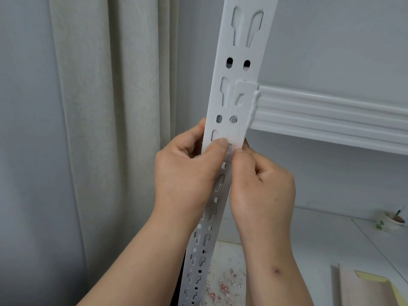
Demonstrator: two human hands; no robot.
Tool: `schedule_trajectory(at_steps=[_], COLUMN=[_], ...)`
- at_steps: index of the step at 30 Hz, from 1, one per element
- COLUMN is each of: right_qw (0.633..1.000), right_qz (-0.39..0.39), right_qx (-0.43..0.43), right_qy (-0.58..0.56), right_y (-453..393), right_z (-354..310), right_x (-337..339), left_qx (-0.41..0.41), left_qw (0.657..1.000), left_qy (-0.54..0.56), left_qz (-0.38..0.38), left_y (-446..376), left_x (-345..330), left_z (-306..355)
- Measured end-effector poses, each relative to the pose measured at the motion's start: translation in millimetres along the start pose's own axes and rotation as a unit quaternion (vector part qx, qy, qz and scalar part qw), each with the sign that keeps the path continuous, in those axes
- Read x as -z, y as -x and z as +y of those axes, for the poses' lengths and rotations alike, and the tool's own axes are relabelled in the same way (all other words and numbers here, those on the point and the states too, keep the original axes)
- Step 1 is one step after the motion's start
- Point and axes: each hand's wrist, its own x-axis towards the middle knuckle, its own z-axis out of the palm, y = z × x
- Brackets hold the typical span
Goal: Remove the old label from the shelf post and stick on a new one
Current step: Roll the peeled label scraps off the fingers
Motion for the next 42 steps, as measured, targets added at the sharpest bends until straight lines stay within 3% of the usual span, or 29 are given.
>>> schedule_trajectory(at_steps=[13, 42], right_qw=[1.000, 1.000], right_qz=[-0.005, -0.004], right_qx=[0.005, 0.021], right_qy=[-0.007, -0.016], right_y=[1, 3], right_z=[4, 12], right_x=[-1, -3], left_qx=[-0.008, -0.007], left_qw=[0.999, 0.999], left_qy=[-0.026, -0.005], left_qz=[-0.042, -0.051], left_y=[-1, -4], left_x=[7, 9], left_z=[-3, -7])
